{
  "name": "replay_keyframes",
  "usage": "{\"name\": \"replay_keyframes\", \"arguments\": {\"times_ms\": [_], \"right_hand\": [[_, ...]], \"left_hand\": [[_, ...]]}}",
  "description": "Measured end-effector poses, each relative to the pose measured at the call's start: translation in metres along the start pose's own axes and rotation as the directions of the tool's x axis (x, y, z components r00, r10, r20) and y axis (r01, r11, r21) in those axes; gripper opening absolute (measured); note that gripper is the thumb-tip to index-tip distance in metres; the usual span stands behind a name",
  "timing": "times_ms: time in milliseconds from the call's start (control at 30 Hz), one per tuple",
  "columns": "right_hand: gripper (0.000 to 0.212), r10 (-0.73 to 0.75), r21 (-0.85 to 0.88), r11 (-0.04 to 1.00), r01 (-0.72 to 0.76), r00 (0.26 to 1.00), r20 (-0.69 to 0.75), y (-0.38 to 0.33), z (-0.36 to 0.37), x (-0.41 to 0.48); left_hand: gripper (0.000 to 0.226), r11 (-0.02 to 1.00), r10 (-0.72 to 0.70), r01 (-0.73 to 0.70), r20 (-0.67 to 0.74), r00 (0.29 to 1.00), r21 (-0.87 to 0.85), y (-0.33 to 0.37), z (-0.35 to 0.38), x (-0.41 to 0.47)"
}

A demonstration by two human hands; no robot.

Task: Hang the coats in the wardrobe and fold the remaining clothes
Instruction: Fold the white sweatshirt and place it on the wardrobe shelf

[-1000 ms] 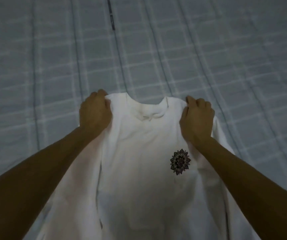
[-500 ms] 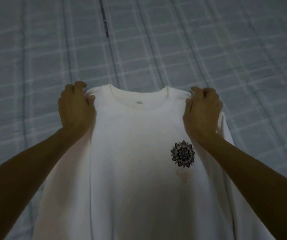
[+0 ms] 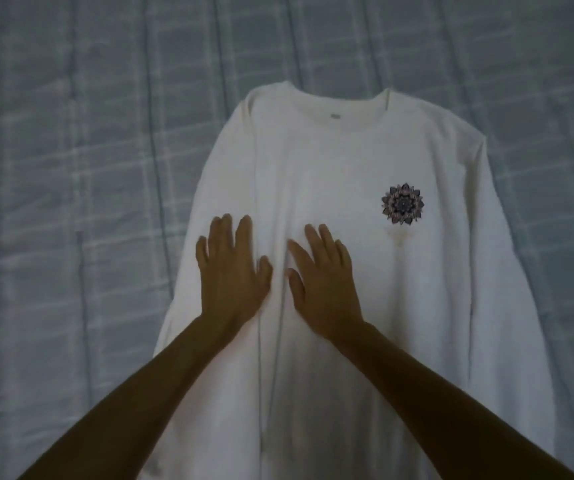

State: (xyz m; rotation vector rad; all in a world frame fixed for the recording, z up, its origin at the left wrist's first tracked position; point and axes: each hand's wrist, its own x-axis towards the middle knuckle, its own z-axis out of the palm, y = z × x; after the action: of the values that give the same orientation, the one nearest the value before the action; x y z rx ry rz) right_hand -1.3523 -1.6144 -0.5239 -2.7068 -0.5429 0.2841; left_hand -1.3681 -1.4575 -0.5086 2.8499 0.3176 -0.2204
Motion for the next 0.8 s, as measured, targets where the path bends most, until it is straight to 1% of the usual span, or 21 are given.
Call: {"name": "replay_keyframes", "arguments": {"times_ms": [100,167,200,233,267,333,367,400,433,467,533,600,633,667,700,733,767,800], "right_hand": [[0.049,-0.010,-0.061,0.998,0.015,0.997,0.081,-0.009,0.010,-0.055],[0.049,-0.007,-0.092,0.996,0.018,0.993,0.118,-0.016,0.014,-0.090],[0.049,-0.005,-0.103,0.994,0.019,0.991,0.133,-0.020,0.016,-0.105],[0.050,-0.004,-0.111,0.994,0.020,0.989,0.149,-0.026,0.016,-0.118],[0.050,-0.009,-0.116,0.993,0.028,0.987,0.161,-0.033,0.015,-0.130],[0.048,-0.038,-0.110,0.992,0.059,0.981,0.188,-0.045,0.016,-0.151],[0.047,-0.052,-0.103,0.992,0.075,0.977,0.208,-0.051,0.016,-0.159],[0.047,-0.065,-0.098,0.991,0.089,0.972,0.224,-0.055,0.017,-0.167],[0.048,-0.069,-0.092,0.991,0.094,0.966,0.248,-0.058,0.017,-0.172],[0.048,-0.070,-0.081,0.992,0.094,0.963,0.261,-0.059,0.017,-0.177],[0.050,-0.068,-0.041,0.996,0.082,0.961,0.269,-0.062,0.017,-0.185],[0.055,-0.060,0.028,0.998,0.054,0.958,0.282,-0.063,0.009,-0.191],[0.058,-0.057,0.061,0.997,0.042,0.962,0.269,-0.061,0.004,-0.195],[0.057,-0.055,0.089,0.995,0.033,0.965,0.256,-0.056,-0.001,-0.201],[0.052,-0.048,0.095,0.995,0.026,0.969,0.242,-0.050,-0.008,-0.208],[0.048,-0.048,0.082,0.996,0.030,0.973,0.225,-0.041,-0.012,-0.217],[0.044,-0.041,0.073,0.997,0.025,0.972,0.232,-0.031,-0.016,-0.228],[0.043,-0.021,0.083,0.997,0.002,0.971,0.238,-0.020,-0.018,-0.240]], "left_hand": [[0.071,0.994,-0.113,0.113,0.040,0.993,-0.002,-0.015,0.003,-0.067],[0.078,0.980,-0.197,0.200,0.109,0.974,-0.019,-0.016,0.007,-0.115],[0.077,0.976,-0.214,0.219,0.155,0.965,-0.018,-0.013,0.009,-0.137],[0.071,0.974,-0.219,0.225,0.184,0.958,-0.012,-0.009,0.009,-0.156],[0.060,0.970,-0.237,0.243,0.200,0.951,-0.005,-0.006,0.010,-0.171],[0.031,0.948,-0.312,0.318,0.191,0.931,0.000,-0.007,0.002,-0.186],[0.022,0.930,-0.358,0.367,0.189,0.914,-0.016,-0.011,-0.008,-0.187],[0.019,0.909,-0.398,0.413,0.180,0.900,-0.057,-0.016,-0.016,-0.186],[0.018,0.889,-0.416,0.437,0.159,0.895,-0.137,-0.021,-0.025,-0.183],[0.019,0.870,-0.407,0.431,0.146,0.902,-0.240,-0.023,-0.035,-0.180],[0.022,0.850,-0.318,0.321,0.079,0.945,-0.418,-0.009,-0.059,-0.172],[0.023,0.818,-0.243,0.218,0.023,0.970,-0.533,0.026,-0.075,-0.162],[0.021,0.801,-0.206,0.186,0.029,0.978,-0.569,0.048,-0.079,-0.157],[0.020,0.798,-0.151,0.163,0.070,0.986,-0.580,0.071,-0.079,-0.152],[0.024,0.822,-0.070,0.147,0.159,0.985,-0.550,0.094,-0.076,-0.149],[0.034,0.877,0.020,0.135,0.315,0.949,-0.462,0.113,-0.070,-0.145],[0.045,0.923,0.099,0.105,0.494,0.864,-0.370,0.128,-0.065,-0.144],[0.055,0.942,0.154,0.075,0.622,0.768,-0.326,0.138,-0.060,-0.145]]}}
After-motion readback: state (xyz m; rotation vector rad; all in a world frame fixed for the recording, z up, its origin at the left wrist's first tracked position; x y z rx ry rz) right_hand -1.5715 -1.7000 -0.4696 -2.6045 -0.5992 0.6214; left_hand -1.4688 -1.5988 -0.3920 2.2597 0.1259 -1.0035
